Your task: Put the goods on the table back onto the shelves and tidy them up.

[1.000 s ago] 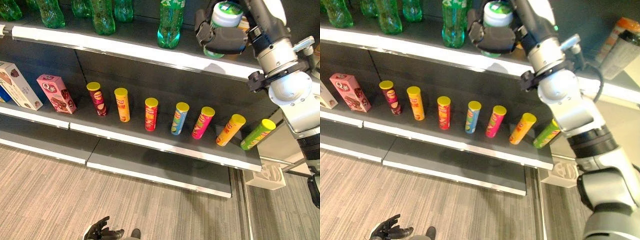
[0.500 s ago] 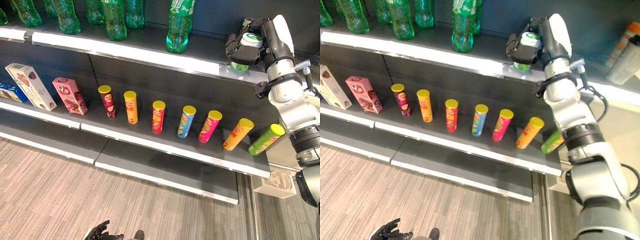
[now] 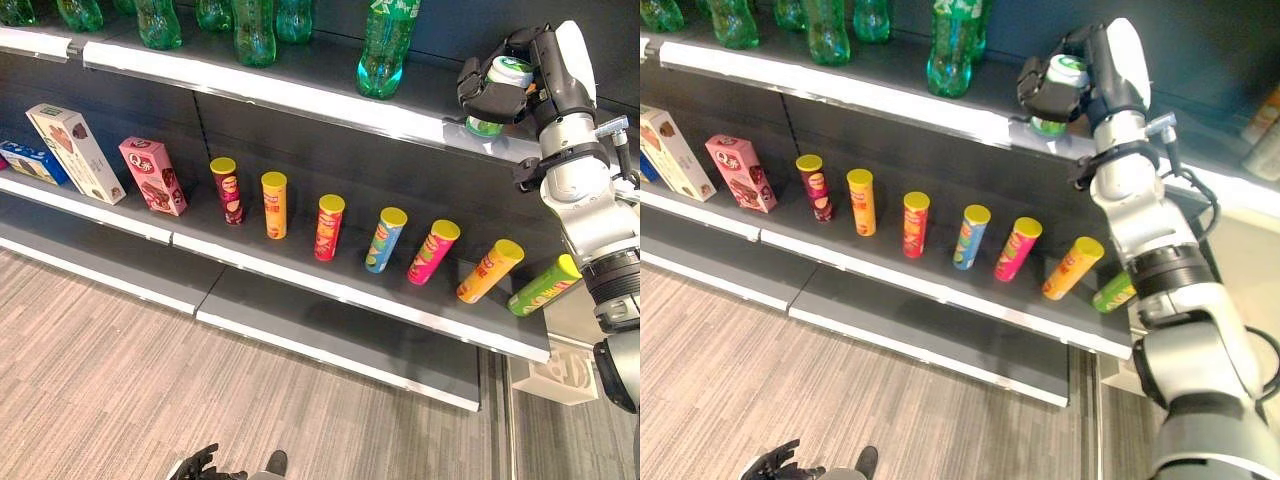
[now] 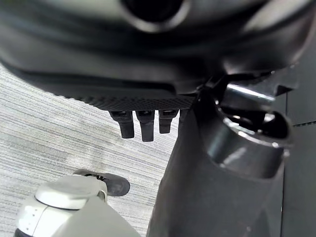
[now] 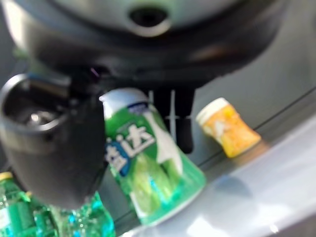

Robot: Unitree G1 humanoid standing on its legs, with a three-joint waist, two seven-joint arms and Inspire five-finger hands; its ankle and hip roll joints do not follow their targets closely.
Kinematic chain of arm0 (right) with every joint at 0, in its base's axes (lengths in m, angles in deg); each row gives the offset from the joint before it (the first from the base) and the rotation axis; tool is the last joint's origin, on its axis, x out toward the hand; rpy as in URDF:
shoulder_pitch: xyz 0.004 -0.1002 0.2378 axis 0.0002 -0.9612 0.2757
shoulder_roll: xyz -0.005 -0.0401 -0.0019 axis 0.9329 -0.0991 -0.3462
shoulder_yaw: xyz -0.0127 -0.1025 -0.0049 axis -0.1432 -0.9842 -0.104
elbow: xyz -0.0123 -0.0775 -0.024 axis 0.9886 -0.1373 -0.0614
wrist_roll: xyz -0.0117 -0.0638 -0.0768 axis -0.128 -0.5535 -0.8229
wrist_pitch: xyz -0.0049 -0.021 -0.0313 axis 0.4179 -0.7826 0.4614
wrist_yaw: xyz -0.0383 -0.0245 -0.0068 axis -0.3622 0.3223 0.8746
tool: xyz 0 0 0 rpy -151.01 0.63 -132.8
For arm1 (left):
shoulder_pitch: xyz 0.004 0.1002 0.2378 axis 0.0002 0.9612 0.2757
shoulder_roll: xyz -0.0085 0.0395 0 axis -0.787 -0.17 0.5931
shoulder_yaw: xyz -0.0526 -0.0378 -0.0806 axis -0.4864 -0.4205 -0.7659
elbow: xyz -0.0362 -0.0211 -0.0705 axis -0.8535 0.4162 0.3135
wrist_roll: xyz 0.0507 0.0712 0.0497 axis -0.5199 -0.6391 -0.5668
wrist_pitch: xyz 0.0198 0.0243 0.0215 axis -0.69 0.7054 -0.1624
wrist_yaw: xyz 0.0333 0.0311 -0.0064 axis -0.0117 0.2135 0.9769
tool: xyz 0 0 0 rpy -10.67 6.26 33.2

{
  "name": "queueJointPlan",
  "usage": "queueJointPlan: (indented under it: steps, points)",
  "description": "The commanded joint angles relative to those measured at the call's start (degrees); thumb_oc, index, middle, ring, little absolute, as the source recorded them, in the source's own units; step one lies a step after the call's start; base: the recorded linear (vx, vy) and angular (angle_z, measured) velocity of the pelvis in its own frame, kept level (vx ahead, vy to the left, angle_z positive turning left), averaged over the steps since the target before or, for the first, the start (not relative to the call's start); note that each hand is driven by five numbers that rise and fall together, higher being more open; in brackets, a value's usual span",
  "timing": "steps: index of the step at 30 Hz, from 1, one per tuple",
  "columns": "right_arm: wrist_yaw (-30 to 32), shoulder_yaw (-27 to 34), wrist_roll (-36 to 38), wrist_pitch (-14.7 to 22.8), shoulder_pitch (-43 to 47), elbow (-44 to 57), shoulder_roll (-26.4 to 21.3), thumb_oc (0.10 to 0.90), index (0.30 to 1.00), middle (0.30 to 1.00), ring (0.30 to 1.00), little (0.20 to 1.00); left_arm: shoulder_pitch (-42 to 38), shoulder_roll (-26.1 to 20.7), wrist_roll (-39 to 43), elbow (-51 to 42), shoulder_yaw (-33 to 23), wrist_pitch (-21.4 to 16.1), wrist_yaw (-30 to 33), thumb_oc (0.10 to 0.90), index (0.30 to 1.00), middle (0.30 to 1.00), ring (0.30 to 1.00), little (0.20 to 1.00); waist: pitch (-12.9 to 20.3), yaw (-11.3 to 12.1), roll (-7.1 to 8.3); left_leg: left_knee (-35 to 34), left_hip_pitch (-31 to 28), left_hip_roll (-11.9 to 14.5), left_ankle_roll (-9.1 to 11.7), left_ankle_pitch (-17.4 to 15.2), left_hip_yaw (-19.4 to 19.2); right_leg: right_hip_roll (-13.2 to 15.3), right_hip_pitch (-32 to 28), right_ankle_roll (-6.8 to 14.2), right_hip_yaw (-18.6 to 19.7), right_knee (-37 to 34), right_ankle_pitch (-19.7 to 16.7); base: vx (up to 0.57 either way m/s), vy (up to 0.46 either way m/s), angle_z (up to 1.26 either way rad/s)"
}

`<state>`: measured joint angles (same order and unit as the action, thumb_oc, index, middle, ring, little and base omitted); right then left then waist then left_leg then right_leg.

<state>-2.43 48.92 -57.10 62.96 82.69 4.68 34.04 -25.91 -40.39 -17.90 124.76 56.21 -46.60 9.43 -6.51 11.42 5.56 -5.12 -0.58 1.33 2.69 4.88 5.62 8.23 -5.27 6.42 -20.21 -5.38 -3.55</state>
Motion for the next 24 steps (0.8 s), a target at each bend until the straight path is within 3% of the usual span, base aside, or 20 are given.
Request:
queueJointPlan:
  steps: [1,9,24]
  points:
    - [3.82,-1.15,-1.21,2.04,9.56,-2.63,-4.78,0.400,0.300,0.300,0.300,0.300,-2.72,-3.62,1.68,1.00,2.13,-2.84,0.67,0.800,0.900,0.900,0.900,0.900,2.45,1.42,1.15,0.12,-1.47,3.72,3.05,-6.49,-1.97,4.72,-1.41,4.59,-2.65,0.76,1.53,0.00,0.000,0.00]
    - [4.42,-5.65,-4.19,0.34,15.92,-12.08,-2.74,0.400,0.300,0.300,0.300,0.300,-3.60,-3.69,2.59,0.96,2.72,-3.15,1.43,0.800,0.900,0.900,0.900,0.900,2.77,0.98,1.36,0.12,-1.73,3.66,3.05,-6.78,-2.07,4.75,-1.50,4.59,-2.45,0.81,1.55,0.00,0.000,0.00]
    - [3.96,-8.40,-4.53,-0.93,18.75,-19.24,-1.09,0.400,0.300,0.300,0.300,0.300,-4.50,-3.56,2.46,2.39,3.52,-3.04,1.95,0.800,0.900,0.900,0.900,0.900,2.98,0.39,1.00,0.12,-2.00,3.83,3.20,-6.90,-1.50,4.63,-2.13,4.50,-3.01,0.76,1.89,0.00,0.000,0.00]
